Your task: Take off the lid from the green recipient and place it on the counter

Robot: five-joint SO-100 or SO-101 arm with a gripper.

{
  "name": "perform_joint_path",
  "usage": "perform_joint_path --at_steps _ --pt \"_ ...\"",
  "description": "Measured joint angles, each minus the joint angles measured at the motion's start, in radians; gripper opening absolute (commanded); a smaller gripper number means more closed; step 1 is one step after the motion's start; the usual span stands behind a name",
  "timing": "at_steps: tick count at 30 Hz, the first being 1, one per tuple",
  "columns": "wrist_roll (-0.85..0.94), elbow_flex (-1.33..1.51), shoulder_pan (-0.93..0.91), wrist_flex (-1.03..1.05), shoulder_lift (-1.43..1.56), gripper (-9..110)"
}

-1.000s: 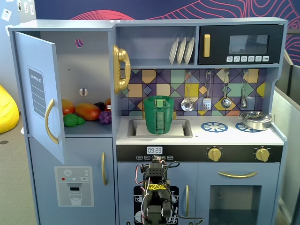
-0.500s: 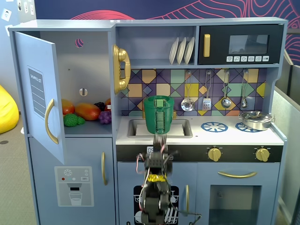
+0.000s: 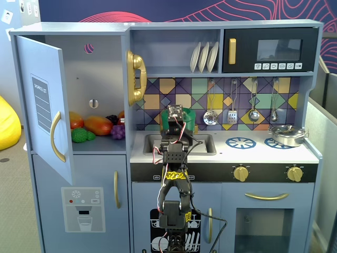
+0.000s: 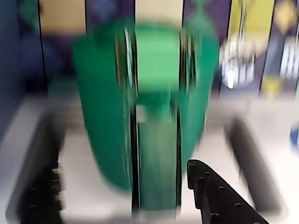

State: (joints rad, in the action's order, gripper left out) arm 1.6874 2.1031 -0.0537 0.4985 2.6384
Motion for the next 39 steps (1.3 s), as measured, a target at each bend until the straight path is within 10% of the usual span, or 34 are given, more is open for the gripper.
perform_joint_path --at_steps 39 --pt "0.018 -0.383 -0.06 -0.084 -0.437 34"
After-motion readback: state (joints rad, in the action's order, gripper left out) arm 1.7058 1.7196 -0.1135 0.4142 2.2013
